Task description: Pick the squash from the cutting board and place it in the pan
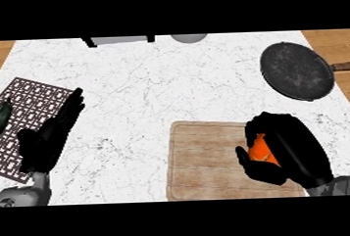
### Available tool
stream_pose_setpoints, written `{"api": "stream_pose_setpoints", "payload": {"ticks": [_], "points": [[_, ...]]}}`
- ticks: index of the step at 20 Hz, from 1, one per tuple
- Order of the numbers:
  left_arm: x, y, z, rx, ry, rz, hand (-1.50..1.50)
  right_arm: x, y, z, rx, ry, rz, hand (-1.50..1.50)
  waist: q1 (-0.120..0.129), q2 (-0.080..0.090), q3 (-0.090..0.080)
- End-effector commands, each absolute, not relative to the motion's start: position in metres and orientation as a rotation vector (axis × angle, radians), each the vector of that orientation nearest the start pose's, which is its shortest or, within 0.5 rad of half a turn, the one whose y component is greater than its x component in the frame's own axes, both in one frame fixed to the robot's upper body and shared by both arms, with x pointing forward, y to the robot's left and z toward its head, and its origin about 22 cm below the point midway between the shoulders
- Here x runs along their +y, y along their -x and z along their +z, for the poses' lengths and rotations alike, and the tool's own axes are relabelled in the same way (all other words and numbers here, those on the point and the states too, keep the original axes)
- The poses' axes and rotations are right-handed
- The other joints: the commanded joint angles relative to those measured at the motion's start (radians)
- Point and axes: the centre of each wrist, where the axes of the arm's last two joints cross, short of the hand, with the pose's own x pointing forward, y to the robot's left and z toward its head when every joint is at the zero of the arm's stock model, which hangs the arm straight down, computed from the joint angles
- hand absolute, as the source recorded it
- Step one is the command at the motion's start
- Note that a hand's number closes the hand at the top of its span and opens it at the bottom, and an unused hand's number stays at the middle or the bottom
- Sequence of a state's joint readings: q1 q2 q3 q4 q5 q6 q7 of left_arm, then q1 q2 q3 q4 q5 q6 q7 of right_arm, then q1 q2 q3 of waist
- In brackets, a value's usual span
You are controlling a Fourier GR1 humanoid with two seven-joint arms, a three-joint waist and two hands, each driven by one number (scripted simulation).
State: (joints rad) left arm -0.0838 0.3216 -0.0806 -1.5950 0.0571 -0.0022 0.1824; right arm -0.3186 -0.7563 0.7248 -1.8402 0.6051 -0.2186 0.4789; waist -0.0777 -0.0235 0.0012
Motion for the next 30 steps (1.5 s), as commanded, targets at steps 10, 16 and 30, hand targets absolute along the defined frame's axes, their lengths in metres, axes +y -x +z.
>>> {"api": "stream_pose_setpoints", "payload": {"ticks": [10, 16, 30], "points": [[0.256, -0.274, 0.065, -1.493, -0.102, -0.343, 0.00, -0.294, -0.197, 0.095, -1.714, 0.890, 0.752, 1.50, 0.065, 0.024, 0.001], [0.265, -0.281, 0.060, -1.517, -0.086, -0.352, 0.00, -0.332, -0.255, 0.084, -1.708, 0.866, 0.687, 1.50, 0.086, 0.027, -0.001], [0.245, -0.264, 0.049, -1.498, -0.070, -0.341, 0.00, -0.396, -0.350, 0.026, -1.671, 1.065, 0.662, 1.50, 0.108, 0.031, 0.001]]}}
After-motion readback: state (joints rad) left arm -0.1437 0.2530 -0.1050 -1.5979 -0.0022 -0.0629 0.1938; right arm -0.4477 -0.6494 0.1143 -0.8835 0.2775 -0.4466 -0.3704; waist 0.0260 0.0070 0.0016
